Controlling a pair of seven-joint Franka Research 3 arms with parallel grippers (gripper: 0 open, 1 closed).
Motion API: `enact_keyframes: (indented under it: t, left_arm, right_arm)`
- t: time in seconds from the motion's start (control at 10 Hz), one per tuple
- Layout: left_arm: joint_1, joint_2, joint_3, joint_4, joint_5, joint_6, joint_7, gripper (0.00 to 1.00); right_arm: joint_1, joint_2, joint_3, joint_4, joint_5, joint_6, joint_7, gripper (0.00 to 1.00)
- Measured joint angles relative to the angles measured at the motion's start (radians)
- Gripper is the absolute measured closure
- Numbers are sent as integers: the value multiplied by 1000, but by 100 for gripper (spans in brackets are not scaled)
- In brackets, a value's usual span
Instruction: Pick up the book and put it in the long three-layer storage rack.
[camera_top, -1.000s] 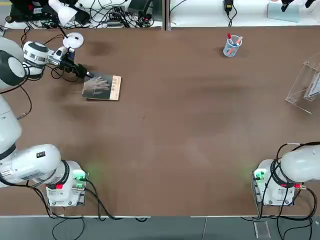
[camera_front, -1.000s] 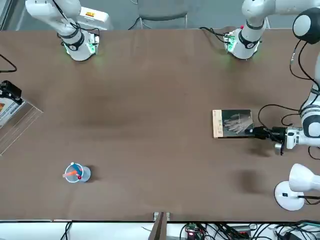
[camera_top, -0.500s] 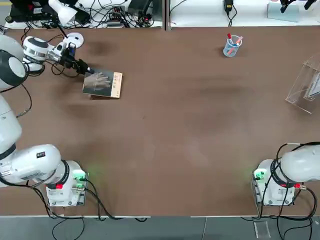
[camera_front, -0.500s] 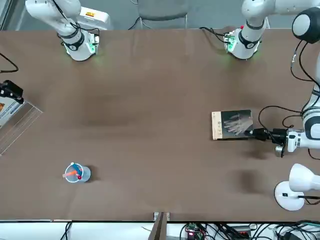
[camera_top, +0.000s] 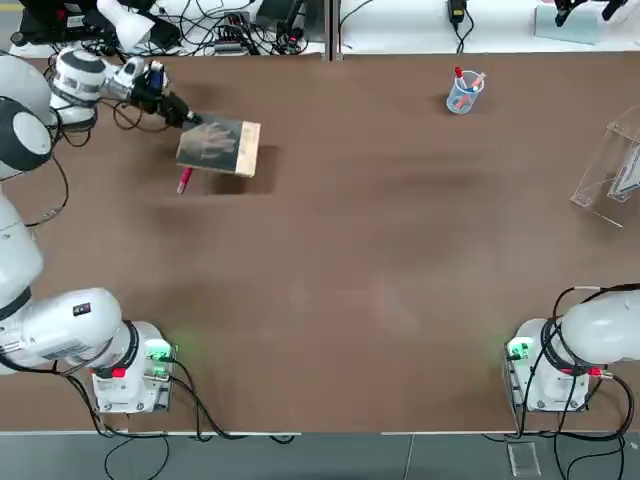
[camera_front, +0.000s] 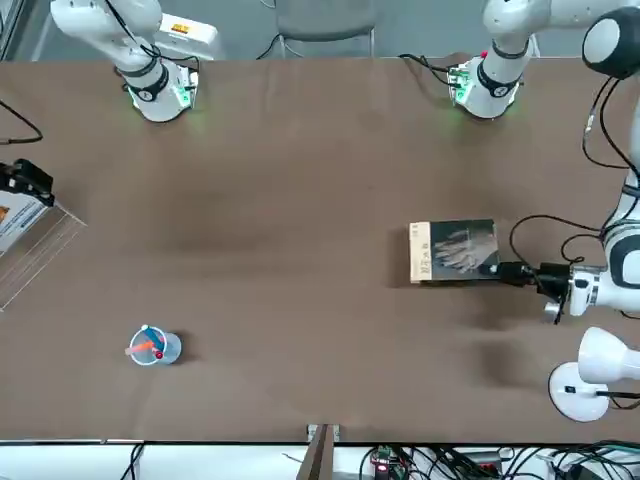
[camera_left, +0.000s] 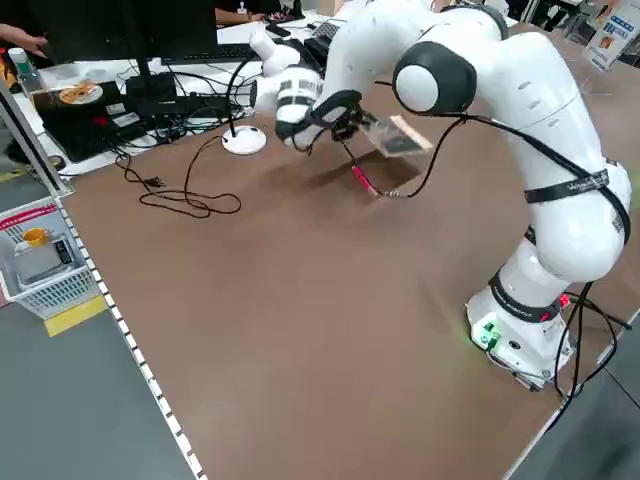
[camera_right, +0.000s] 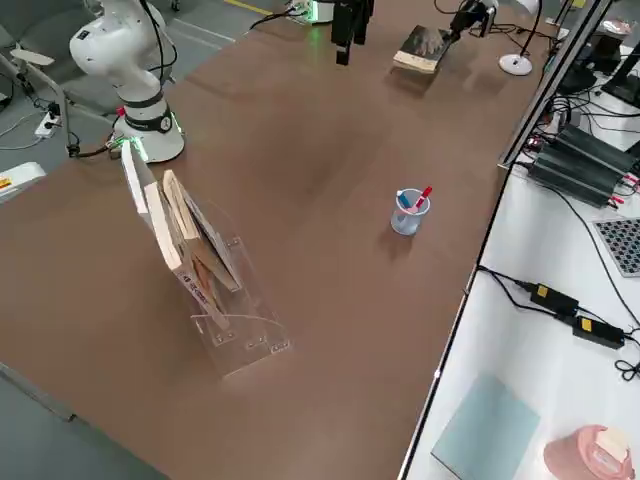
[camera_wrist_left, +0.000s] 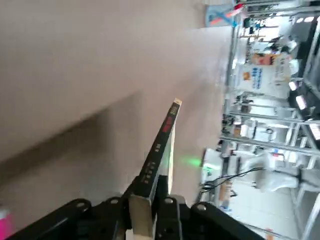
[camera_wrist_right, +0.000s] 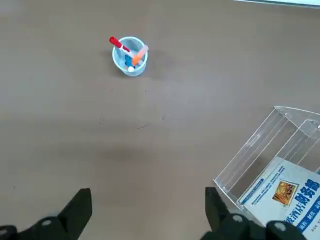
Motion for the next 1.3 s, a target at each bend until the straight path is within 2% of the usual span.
enact_keyframes:
  t: [0.5,1.3]
  left_arm:
    - [-15,-39,-174,79,-47,20,-245,97]
    - [-18,-62,-409,109,-47,214,-513,98]
  right_arm:
    - [9,0,1,-1,3,-7,0,0]
    - [12,0,1,-2,8,-16,0,0]
